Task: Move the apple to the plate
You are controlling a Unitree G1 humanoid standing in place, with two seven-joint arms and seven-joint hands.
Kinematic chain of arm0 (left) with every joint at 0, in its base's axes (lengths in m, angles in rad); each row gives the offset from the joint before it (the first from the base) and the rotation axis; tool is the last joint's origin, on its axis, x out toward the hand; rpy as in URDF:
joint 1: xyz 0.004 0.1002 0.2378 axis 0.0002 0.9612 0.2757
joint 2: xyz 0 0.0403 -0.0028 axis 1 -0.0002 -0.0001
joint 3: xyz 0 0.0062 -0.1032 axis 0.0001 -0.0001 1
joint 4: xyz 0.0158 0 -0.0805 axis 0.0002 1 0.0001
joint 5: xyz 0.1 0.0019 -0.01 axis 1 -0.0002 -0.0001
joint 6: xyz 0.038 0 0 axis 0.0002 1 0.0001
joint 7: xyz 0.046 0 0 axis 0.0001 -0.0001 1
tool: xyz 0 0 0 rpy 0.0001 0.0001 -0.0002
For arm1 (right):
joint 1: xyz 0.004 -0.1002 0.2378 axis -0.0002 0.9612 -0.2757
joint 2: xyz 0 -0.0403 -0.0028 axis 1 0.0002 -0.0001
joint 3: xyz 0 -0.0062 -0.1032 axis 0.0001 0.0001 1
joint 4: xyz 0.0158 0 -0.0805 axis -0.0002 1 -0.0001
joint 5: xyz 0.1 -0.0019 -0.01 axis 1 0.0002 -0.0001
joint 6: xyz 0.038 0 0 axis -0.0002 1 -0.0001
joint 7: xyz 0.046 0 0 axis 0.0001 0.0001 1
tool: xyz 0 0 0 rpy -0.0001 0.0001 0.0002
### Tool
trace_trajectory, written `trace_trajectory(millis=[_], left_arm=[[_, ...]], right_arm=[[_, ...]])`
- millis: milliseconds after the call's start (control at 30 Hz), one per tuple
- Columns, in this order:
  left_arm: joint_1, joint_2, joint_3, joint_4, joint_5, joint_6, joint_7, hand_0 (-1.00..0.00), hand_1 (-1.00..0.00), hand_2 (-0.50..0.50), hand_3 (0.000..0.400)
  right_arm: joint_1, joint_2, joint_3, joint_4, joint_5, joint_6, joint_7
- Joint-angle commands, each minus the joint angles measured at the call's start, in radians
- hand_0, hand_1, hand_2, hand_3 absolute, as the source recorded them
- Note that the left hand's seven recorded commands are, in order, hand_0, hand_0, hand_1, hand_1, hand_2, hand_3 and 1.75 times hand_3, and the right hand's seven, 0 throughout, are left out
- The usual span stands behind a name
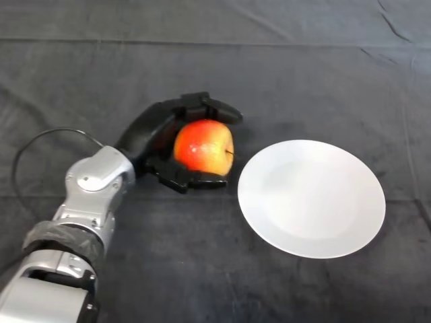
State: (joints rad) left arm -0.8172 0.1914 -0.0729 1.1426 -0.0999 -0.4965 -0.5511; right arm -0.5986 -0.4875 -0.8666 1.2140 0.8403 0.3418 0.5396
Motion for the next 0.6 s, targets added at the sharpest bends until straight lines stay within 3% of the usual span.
trace_trajectory(millis=[33,600], left_arm=[[-0.094,-0.008,-0.029,-0.016,0.022,0.008,-0.006,-1.0,-0.12,-0.44,0.4],[-0.139,-0.079,-0.175,0.007,0.065,-0.002,-0.032,-1.0,-0.12,-0.44,0.4]], right_arm=[[0.0,-0.015,-0.0144,-0.004,0.0004,-0.001,-0.0052],[-0.001,-0.016,-0.0147,-0.002,0.0005,-0.002,-0.0044]])
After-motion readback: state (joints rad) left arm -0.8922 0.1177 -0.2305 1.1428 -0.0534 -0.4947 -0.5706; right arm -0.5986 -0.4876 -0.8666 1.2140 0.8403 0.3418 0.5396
